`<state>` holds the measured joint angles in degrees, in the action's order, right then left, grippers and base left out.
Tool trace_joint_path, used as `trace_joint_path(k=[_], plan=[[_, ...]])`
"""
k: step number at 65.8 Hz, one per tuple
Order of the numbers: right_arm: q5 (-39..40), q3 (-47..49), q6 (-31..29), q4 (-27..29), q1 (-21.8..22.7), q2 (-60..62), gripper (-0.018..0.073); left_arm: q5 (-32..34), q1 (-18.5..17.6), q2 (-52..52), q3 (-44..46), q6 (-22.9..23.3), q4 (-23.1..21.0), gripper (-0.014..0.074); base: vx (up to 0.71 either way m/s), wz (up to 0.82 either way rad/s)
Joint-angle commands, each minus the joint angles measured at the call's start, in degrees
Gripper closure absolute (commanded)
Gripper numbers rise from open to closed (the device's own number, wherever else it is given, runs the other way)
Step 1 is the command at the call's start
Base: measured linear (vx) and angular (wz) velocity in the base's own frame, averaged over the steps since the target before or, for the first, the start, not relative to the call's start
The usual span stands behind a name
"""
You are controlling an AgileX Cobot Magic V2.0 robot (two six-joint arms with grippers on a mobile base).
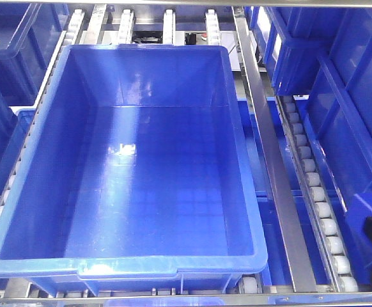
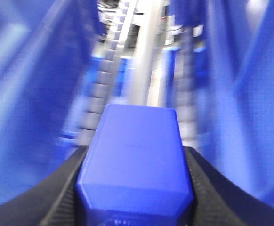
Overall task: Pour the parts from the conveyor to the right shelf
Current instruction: 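Swing the right gripper with the part over the blue bin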
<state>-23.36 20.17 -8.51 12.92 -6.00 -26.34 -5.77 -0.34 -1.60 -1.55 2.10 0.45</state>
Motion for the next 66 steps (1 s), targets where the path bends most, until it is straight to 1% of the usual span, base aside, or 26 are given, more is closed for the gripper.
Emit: trace_joint_path(k=[1,3,6,8,9,13,16,19,23,25,39,45,48,53,57,62,66], plan=[[-0.6,2.8,-3.7,8.5,-0.1,-0.3,0.0565,4.5,0.2,-1.0,1.1,0.5,-0.5,0.0603,0.00,0.00],[-1.7,3.2,-6.1,10.8,-0.1,-0.3,0.0566,4.5,0.2,-1.0,1.1,0.5,-0.5,0.0603,0.00,0.00],[-3.9,3.9,-11.6,14.9,-0.1,-0.3,0.0564,4.5,0.2,-1.0,1.1,0.5,-0.5,0.0603,0.00,0.00],[-5.2,4.5,-16.3,17.8,-0.1,-0.3,0.0564,4.5,0.2,-1.0,1.1,0.5,-0.5,0.0603,0.00,0.00],[-5.5,4.6,-18.2,18.5,-0.1,-0.3,0.0564,4.5,0.2,-1.0,1.1,0.5,-0.5,0.0603,0.00,0.00],[-8.0,6.0,-27.2,24.7,-0.1,-0.3,0.0564,4.5,0.2,-1.0,1.1,0.5,-0.5,0.0603,0.00,0.00],[-9.4,7.3,-31.7,29.1,-0.1,-0.6,0.0564,4.5,0.2,-1.0,1.1,0.5,-0.5,0.0603,0.00,0.00],[-10.4,8.6,-34.2,33.5,-0.1,-1.7,0.0564,4.5,0.2,-1.0,1.1,0.5,-0.5,0.0603,0.00,0.00],[-11.8,10.6,-35.8,36.6,-0.1,-3.8,0.0564,4.5,0.2,-1.0,1.1,0.5,-0.5,0.0603,0.00,0.00],[-12.4,11.6,-36.3,37.2,-0.1,-5.0,0.0564,4.5,0.2,-1.0,1.1,0.5,-0.5,0.0603,0.00,0.00],[-16.3,21.3,-37.4,36.2,-0.1,-16.9,0.0563,4.5,0.2,-1.0,1.1,0.5,-0.5,0.0603,0.00,0.00],[-16.9,24.3,-38.7,36.3,-0.1,-21.2,0.0563,4.5,0.2,-1.0,1.1,0.5,-0.5,0.0603,0.00,0.00],[-17.0,25.6,-38.7,36.3,-0.7,-23.9,0.0563,4.5,0.2,-1.0,1.1,0.5,-0.5,0.0603,0.00,0.00],[-16.8,28.0,-38.7,36.2,-3.4,-27.7,0.0563,4.5,0.2,-1.0,1.1,0.5,-0.5,0.0603,0.00,0.00],[-16.0,29.5,-38.5,36.1,-7.1,-30.8,0.0562,4.5,0.2,-1.0,1.1,0.5,-0.5,0.0603,0.00,0.00],[-12.0,31.1,-37.8,34.7,-12.3,-34.3,0.0562,4.5,0.2,-1.0,1.1,0.5,-0.5,0.0603,0.00,0.00],[-8.1,31.9,-36.0,32.8,-16.0,-37.0,0.0562,4.5,0.2,-1.0,1.1,0.5,-0.5,0.0603,0.00,0.00]])
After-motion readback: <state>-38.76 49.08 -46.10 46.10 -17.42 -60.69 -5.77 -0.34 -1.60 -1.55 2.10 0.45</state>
